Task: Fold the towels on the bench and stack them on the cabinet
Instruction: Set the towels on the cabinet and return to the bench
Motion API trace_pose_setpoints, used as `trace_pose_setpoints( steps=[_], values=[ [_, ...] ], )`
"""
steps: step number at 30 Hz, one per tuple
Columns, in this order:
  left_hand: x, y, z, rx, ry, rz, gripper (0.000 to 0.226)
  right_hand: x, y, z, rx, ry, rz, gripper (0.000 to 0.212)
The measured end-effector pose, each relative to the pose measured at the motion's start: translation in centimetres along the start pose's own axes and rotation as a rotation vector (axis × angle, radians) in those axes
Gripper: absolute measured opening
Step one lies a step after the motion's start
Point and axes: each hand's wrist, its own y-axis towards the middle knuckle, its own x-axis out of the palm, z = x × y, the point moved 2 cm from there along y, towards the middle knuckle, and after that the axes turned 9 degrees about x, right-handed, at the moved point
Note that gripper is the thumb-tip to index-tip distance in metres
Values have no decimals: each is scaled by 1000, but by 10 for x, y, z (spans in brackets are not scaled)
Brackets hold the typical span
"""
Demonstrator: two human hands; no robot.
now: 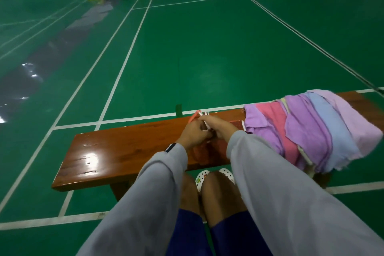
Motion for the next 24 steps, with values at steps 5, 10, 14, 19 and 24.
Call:
trace_pose_setpoints(
  steps=[5, 10, 14, 19, 24],
  values=[
    [37, 18, 33, 36, -24, -20, 27, -63, 11, 16, -37, -133, 302, 19],
    [77, 20, 51, 49, 47, -21, 28, -105, 12, 44, -97, -370, 447, 12],
    [98, 19, 58, 35, 40, -2, 31, -117, 17, 62, -110, -376, 474, 27],
    [113, 25, 56, 2, 15, -124, 28, -123, 16, 75, -92, -474, 503, 11],
    [96, 22, 30, 1, 116, -33, 18, -126, 22, 90, -43, -489, 494, 39]
  ],
)
